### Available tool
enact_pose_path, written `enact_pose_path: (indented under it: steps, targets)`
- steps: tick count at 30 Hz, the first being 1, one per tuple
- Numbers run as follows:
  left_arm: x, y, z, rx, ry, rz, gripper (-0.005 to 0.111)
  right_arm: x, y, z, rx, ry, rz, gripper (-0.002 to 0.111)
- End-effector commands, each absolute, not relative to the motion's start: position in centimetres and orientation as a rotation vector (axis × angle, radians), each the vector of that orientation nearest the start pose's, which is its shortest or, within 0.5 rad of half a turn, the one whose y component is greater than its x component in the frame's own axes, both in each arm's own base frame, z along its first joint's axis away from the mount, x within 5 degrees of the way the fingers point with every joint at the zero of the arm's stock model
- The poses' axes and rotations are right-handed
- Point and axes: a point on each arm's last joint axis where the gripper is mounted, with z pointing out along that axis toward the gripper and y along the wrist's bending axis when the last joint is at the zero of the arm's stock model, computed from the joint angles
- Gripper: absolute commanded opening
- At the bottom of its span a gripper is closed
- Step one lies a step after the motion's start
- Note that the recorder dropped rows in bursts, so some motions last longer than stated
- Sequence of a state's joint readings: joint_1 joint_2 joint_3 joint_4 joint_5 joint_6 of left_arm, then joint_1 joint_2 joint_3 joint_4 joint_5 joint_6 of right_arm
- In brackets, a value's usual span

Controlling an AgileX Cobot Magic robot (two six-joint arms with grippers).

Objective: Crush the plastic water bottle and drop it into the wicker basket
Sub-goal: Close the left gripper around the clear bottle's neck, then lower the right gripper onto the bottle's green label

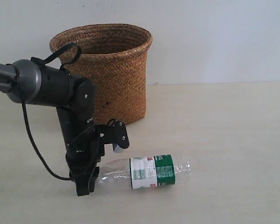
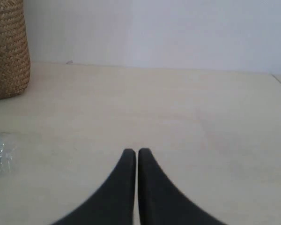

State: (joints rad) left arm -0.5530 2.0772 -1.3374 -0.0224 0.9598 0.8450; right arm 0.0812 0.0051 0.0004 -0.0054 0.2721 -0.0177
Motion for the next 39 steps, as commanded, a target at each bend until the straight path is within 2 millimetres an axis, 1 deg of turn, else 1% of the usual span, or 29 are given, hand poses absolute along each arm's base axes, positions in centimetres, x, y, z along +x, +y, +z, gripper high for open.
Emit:
enact_pose_path:
  steps: [1,3,6,9,11,16,18,21,23,25,27,29,30,31,32,33,35,36,37,39]
  targets:
    - [31.9,-19.8,12.6,2.029,2.505,-0.004,0.004,5.5,0.4,18.9,-0.093,1.746,0.034,0.000]
    - [32.0,-19.4,12.6,2.031,2.528,0.008,0.004,5.5,0.4,18.9,-0.093,1.746,0.034,0.000]
    - [32.3,-18.8,12.6,1.976,2.581,0.010,0.004,5.5,0.4,19.0,-0.093,1.743,0.035,0.000]
    - [32.5,-18.1,12.6,1.940,2.632,0.001,0.004,5.6,0.4,19.5,-0.077,1.682,0.050,0.000]
    - [32.6,-17.8,12.6,1.931,2.641,0.000,0.004,5.6,0.5,20.0,0.004,1.627,0.135,0.000]
    - [32.9,-17.7,12.6,1.945,2.604,-0.003,0.004,5.5,0.3,21.9,0.315,1.397,0.471,0.000]
    - [33.0,-17.8,12.7,1.941,2.581,-0.005,0.004,5.5,0.2,22.3,0.307,1.353,0.464,0.000]
    - [33.1,-18.2,12.8,1.945,2.537,-0.041,0.004,5.7,0.3,22.1,0.294,1.396,0.443,0.000]
    - [33.1,-18.4,12.8,1.956,2.500,-0.072,0.004,6.1,0.4,22.8,0.285,1.437,0.427,0.000]
    - [33.1,-18.6,12.8,1.972,2.471,-0.110,0.004,6.6,0.5,24.2,0.248,1.470,0.391,0.000]
    - [33.0,-18.9,12.8,1.992,2.442,-0.154,0.004,7.3,0.6,25.7,0.216,1.522,0.364,0.000]
    - [33.0,-18.9,12.8,1.992,2.438,-0.160,0.004,8.5,1.0,27.4,0.181,1.588,0.359,0.000]
    - [33.0,-18.9,12.8,1.992,2.438,-0.160,0.004,9.3,1.3,28.0,0.157,1.636,0.354,0.000]
    - [33.0,-18.9,12.8,1.990,2.437,-0.159,0.004,10.2,1.7,29.1,0.099,1.673,0.343,0.000]
    - [33.0,-18.9,12.8,1.993,2.435,-0.159,0.004,11.2,2.2,29.5,0.053,1.734,0.331,0.000]
    - [33.0,-19.0,12.8,1.990,2.436,-0.162,0.004,12.1,2.8,30.4,-0.002,1.764,0.331,0.000]
    - [33.0,-19.0,12.8,1.980,2.435,-0.167,0.004,14.4,4.5,31.5,-0.148,1.874,0.316,0.000]
    - [33.0,-19.1,12.8,1.974,2.434,-0.171,0.004,15.4,5.3,31.7,-0.215,1.921,0.308,0.000]
    - [33.0,-19.1,12.8,1.966,2.438,-0.183,0.004,16.9,6.7,32.0,-0.312,1.990,0.300,0.000]
    - [32.9,-19.2,12.8,1.959,2.442,-0.194,0.004,18.9,8.5,32.1,-0.457,2.087,0.276,0.000]
